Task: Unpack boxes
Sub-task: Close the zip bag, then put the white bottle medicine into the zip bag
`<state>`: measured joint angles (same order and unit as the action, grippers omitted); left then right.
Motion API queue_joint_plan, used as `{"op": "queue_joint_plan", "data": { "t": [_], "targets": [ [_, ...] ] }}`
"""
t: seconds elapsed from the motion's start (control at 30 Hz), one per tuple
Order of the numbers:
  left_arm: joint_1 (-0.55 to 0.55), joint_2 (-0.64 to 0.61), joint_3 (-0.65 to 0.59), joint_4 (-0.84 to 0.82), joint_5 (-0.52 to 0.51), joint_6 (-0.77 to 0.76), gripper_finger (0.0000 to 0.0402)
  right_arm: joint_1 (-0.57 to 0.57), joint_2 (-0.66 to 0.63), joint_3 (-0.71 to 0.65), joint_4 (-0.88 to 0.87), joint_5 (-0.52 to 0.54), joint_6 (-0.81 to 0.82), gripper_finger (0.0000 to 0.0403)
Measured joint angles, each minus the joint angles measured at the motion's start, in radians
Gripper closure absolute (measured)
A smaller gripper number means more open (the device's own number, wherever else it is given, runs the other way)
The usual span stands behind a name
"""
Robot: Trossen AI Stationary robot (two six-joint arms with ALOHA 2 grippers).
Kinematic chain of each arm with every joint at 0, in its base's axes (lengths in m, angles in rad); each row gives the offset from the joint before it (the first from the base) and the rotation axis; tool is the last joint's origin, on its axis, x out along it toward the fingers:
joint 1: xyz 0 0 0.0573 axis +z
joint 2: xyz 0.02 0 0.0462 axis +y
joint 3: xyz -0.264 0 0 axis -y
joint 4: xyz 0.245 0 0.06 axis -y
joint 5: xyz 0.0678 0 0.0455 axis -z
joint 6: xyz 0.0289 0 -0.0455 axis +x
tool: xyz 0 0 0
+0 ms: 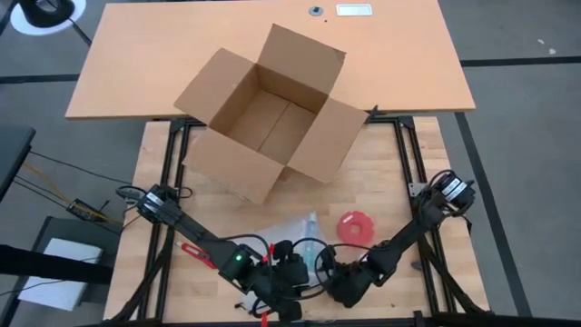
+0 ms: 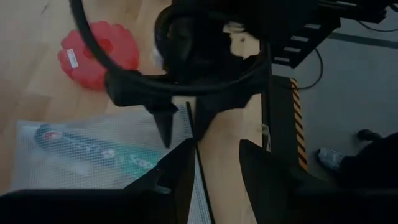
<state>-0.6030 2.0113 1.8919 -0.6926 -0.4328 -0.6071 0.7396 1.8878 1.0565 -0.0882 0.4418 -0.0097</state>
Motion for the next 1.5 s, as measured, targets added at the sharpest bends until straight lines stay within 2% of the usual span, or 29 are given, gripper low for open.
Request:
{"op": "queue_joint_plan", "data": {
  "t": [0.17,0.5,0.6,0.77,0.87,1.17,1.5],
  "targets": [
    [0.0,0.0,0.0,-0.001,-0.001,0.0,0.0266,0.013,0.006,0.004,0.116,-0.001,0.0,0.0174],
    [0.003,0.008,0.0,0.0,-0.018,0.0,0.0266,0.004,0.083,0.004,0.082,0.033,0.008,0.0174],
    [0.003,0.008,-0.001,0.005,-0.018,0.0,0.0266,0.006,0.069,0.003,0.07,0.104,-0.006,0.0174],
    [0.006,0.008,-0.001,0.044,-0.018,0.0,0.0266,-0.013,0.024,0.003,0.071,0.304,-0.086,0.0174],
    [0.008,0.008,-0.001,0.059,-0.018,0.0,0.0266,-0.03,0.016,0.001,0.062,0.35,-0.127,0.0174],
    [0.007,0.021,0.001,0.007,-0.022,-0.053,0.0266,-0.077,-0.06,0.002,0.07,0.348,-0.068,0.0174],
    [0.002,0.135,0.001,-0.088,-0.027,-0.138,0.0266,-0.117,-0.065,0.002,0.066,0.287,-0.015,0.0174]
  ]
}}
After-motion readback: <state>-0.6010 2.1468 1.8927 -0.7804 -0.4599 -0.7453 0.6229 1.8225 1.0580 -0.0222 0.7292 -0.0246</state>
